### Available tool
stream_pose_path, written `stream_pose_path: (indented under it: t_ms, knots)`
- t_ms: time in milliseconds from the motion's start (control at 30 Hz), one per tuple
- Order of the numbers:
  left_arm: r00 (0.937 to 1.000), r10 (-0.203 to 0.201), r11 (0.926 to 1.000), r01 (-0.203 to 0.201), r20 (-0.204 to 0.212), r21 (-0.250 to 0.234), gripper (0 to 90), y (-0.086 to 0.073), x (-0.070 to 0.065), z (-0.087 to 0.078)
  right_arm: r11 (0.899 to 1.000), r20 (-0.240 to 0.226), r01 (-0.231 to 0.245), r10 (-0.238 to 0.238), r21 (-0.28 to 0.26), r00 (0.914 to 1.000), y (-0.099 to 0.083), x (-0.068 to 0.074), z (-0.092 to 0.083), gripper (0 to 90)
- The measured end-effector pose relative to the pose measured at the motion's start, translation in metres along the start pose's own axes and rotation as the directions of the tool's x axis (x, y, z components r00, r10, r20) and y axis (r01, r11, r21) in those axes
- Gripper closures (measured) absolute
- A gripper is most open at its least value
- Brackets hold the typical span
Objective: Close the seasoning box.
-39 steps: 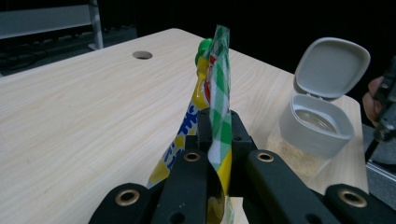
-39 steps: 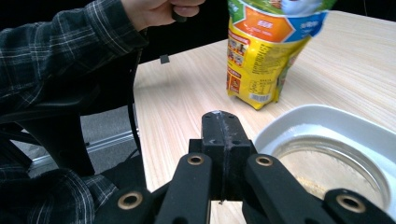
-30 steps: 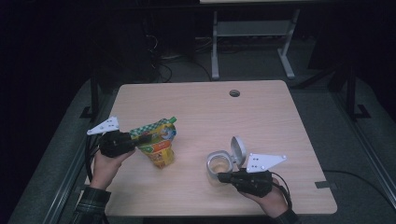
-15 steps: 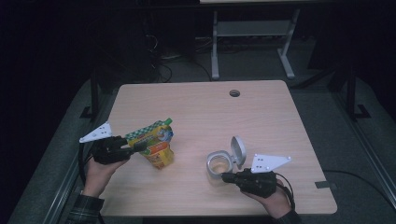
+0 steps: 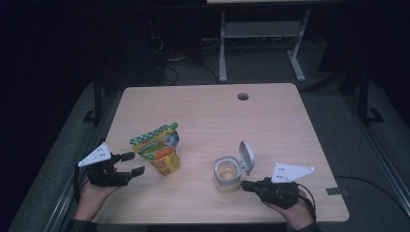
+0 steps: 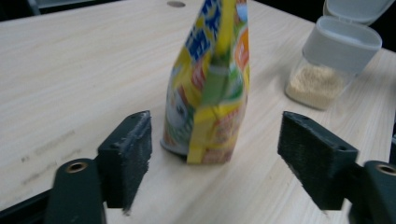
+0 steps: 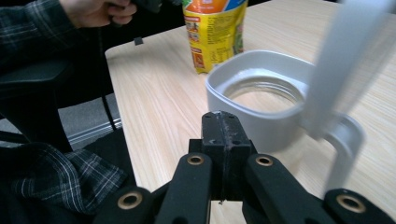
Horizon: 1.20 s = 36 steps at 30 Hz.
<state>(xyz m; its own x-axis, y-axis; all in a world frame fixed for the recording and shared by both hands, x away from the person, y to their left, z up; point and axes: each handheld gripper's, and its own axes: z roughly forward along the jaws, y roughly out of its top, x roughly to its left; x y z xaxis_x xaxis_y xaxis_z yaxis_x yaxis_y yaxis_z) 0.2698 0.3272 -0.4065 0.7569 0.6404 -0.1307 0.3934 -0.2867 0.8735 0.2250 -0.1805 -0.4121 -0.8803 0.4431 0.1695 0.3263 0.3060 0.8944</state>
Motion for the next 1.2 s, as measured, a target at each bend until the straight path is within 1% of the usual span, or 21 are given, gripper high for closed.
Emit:
stream_pose_path:
  t_ms: [33,67,100,167,233,300,333,367,400,433,500,533,633,667,700,733,833,867,1000,1033,1200]
  knots:
    - [1.0,0.0,1.0,0.0,0.0,0.0,22.0,0.0,0.0,0.0,1.0,0.0,0.0,0.0,0.0,1.0,0.0,0.0,0.0,90.0]
    - [1.0,0.004,1.0,-0.004,-0.007,0.004,20.3,-0.006,-0.004,0.0,1.0,0.018,-0.008,0.008,-0.003,0.9998,-0.003,-0.002,-0.006,90.0]
    - [1.0,0.004,1.0,-0.004,-0.007,0.004,19.5,-0.006,-0.004,0.0,1.0,0.018,-0.008,0.008,-0.003,0.9998,-0.003,-0.002,-0.006,90.0]
    - [1.0,-0.007,1.0,0.007,-0.006,-0.005,17.8,-0.013,-0.009,0.001,1.0,0.049,-0.021,0.021,-0.011,0.9986,-0.007,-0.007,-0.015,90.0]
    - [0.9999,-0.012,0.9999,0.012,-0.002,-0.004,17.8,-0.015,-0.011,0.002,1.0,0.059,-0.028,0.029,-0.015,0.9979,-0.008,-0.009,-0.018,90.0]
    - [0.9999,-0.012,0.9999,0.012,-0.002,0.011,16.7,-0.019,-0.014,0.004,0.999,0.099,-0.03,0.032,-0.02,0.9946,-0.01,-0.012,-0.021,90.0]
    - [0.9999,-0.015,0.9998,0.015,0.001,0.009,15.8,-0.021,-0.016,0.005,0.999,0.121,-0.036,0.039,-0.029,0.9919,-0.011,-0.016,-0.024,90.0]
    - [1.0,-0.004,0.9996,0.003,0.002,0.028,15.6,-0.022,-0.019,0.006,0.999,0.133,-0.035,0.039,-0.035,0.9903,-0.011,-0.019,-0.025,90.0]
    - [1.0,0.002,0.9995,-0.002,0.004,0.03,15.2,-0.023,-0.02,0.007,0.998,0.147,-0.036,0.042,-0.042,0.9882,-0.011,-0.021,-0.027,90.0]
    - [1.0,0.002,0.9995,-0.002,0.004,0.03,15.0,-0.023,-0.02,0.007,0.998,0.147,-0.036,0.042,-0.042,0.9882,-0.011,-0.021,-0.027,90.0]
    - [1.0,0.003,0.9995,-0.003,0.007,0.032,14.9,-0.023,-0.021,0.009,0.997,0.159,-0.039,0.048,-0.059,0.9861,-0.011,-0.024,-0.029,90.0]
    - [1.0,0.004,0.9997,-0.005,0.008,0.025,14.2,-0.024,-0.021,0.011,0.997,0.174,-0.038,0.05,-0.073,0.9835,-0.009,-0.027,-0.029,90.0]
    - [1.0,0.002,0.9996,-0.003,0.008,0.026,14.1,-0.025,-0.021,0.013,0.995,0.184,-0.037,0.053,-0.089,0.9815,-0.007,-0.029,-0.029,90.0]
    - [1.0,0.0,0.9995,0.0,0.006,0.032,13.8,-0.025,-0.022,0.014,0.993,0.193,-0.035,0.056,-0.11,0.9796,-0.004,-0.033,-0.028,90.0]
    - [1.0,0.0,0.9995,0.0,0.006,0.032,13.8,-0.025,-0.022,0.014,0.993,0.193,-0.035,0.056,-0.11,0.9796,-0.004,-0.033,-0.028,90.0]
    - [1.0,-0.001,0.9996,0.0,0.006,0.028,13.8,-0.025,-0.022,0.015,0.992,0.2,-0.039,0.063,-0.122,0.9777,-0.002,-0.036,-0.027,90.0]
    - [1.0,0.0,0.9996,-0.001,0.004,0.03,13.8,-0.026,-0.022,0.016,0.99,0.2,-0.04,0.066,-0.133,0.9776,0.001,-0.038,-0.025,90.0]
    - [1.0,0.004,0.9995,-0.004,0.005,0.031,13.8,-0.026,-0.022,0.017,0.99,0.2,-0.031,0.058,-0.136,0.9781,0.005,-0.039,-0.023,90.0]
    - [1.0,0.005,0.9994,-0.005,0.008,0.034,13.9,-0.027,-0.022,0.017,0.989,0.201,-0.026,0.055,-0.146,0.9781,0.009,-0.04,-0.02,90.0]
    - [0.9999,0.005,0.9994,-0.005,0.009,0.034,13.9,-0.027,-0.022,0.018,0.988,0.198,-0.031,0.061,-0.15,0.9783,0.01,-0.039,-0.019,90.0]
    - [0.9998,0.013,0.9992,-0.014,0.016,0.039,13.9,-0.027,-0.024,0.02,0.989,0.184,-0.024,0.052,-0.147,0.9816,0.014,-0.038,-0.011,90.0]
